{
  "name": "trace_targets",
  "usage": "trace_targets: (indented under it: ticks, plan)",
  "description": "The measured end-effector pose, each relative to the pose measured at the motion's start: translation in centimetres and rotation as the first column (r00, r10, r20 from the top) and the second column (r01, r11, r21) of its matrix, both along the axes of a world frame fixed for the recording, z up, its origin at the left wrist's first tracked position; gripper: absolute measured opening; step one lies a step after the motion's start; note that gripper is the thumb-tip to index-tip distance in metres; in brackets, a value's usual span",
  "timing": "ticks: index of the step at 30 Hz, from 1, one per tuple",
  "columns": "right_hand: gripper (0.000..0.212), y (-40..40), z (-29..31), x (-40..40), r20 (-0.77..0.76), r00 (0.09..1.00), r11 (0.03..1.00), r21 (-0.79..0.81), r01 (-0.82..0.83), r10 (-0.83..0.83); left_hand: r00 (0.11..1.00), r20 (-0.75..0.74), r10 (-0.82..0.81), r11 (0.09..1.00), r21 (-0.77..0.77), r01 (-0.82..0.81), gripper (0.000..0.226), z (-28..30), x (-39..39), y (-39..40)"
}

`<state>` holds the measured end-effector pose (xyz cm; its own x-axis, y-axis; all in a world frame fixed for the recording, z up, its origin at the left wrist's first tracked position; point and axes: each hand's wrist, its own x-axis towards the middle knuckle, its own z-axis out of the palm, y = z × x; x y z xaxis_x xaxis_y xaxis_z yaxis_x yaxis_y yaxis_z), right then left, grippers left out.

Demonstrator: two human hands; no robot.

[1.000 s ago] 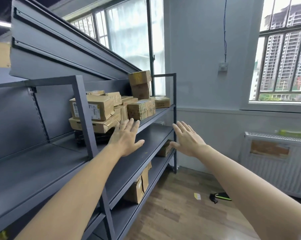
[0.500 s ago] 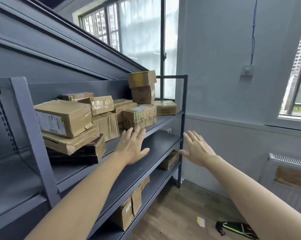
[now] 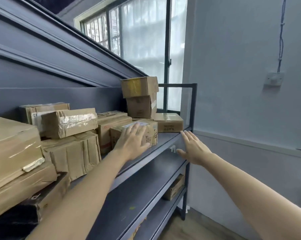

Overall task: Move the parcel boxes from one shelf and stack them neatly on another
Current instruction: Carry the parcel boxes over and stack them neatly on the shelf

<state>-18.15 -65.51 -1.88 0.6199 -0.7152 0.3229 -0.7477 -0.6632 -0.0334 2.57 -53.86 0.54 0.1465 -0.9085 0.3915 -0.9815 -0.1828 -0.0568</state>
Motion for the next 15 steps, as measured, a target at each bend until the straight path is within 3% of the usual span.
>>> trace_targets:
  ticks: [6, 15]
  plan:
    - [0.080, -10.0, 4.0, 6.0, 0.116, 0.985, 0.989, -0.088, -0.119, 0.129, 0.999, 0.016, 0.036, 0.998, -0.051, -0.035, 0.062, 2.9, 4.5, -8.5]
    - [0.077, -23.0, 2.2, 12.1, 0.077, 0.971, 0.974, -0.038, -0.222, 0.225, 0.983, -0.023, 0.182, 0.982, -0.041, -0.182, 0.062, 0.8, 9.5, -17.7]
